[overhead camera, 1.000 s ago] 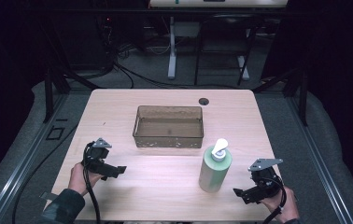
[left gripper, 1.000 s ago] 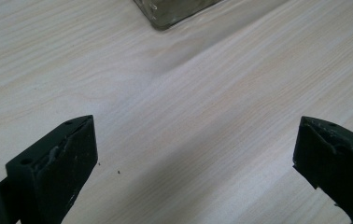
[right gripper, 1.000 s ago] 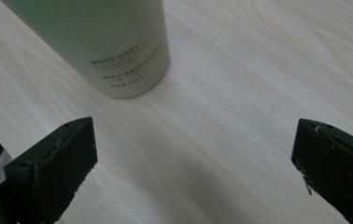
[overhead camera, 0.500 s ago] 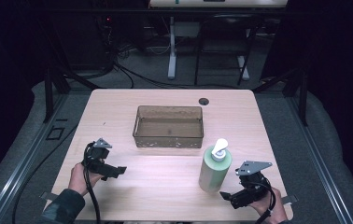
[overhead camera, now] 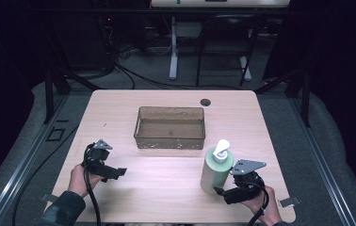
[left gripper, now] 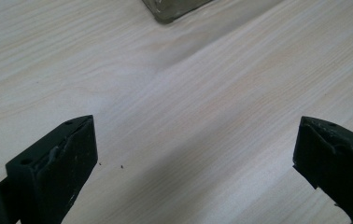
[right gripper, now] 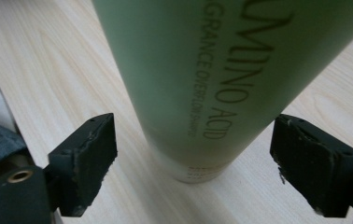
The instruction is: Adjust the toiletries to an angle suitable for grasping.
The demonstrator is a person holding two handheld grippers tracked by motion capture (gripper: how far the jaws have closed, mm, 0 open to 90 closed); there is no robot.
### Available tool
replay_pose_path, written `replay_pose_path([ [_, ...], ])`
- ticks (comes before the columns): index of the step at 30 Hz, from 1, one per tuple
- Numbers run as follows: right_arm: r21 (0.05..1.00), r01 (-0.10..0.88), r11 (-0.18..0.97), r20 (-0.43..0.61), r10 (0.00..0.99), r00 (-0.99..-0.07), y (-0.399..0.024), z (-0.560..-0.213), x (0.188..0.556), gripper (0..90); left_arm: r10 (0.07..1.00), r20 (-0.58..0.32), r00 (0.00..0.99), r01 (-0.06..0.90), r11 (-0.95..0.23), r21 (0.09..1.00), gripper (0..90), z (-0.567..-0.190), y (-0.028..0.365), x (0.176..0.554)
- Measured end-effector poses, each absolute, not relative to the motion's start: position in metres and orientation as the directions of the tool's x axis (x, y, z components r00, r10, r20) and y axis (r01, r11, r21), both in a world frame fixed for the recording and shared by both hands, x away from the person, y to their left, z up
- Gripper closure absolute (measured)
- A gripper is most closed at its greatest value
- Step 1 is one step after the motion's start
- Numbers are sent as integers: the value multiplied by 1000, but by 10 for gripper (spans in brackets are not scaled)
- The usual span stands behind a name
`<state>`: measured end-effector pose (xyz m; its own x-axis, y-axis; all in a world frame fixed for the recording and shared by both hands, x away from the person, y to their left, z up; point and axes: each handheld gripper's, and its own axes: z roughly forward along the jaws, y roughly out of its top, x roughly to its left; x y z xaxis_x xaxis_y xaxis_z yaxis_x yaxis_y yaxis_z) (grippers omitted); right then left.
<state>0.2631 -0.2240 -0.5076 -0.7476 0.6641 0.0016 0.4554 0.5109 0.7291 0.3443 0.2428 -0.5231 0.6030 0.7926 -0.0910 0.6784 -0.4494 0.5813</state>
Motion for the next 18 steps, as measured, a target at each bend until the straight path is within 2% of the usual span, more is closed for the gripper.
replay_pose_path([
  [3, 730, 461, 504, -3, 677, -736, -223, -510, 266, 192, 790, -90, 606, 679, -455, 576, 0, -524, 242, 344],
  [18, 740, 446, 504, -28, 685, -728, -209, -514, 273, 181, 792, -89, 604, 679, -453, 577, 0, -525, 243, 346],
])
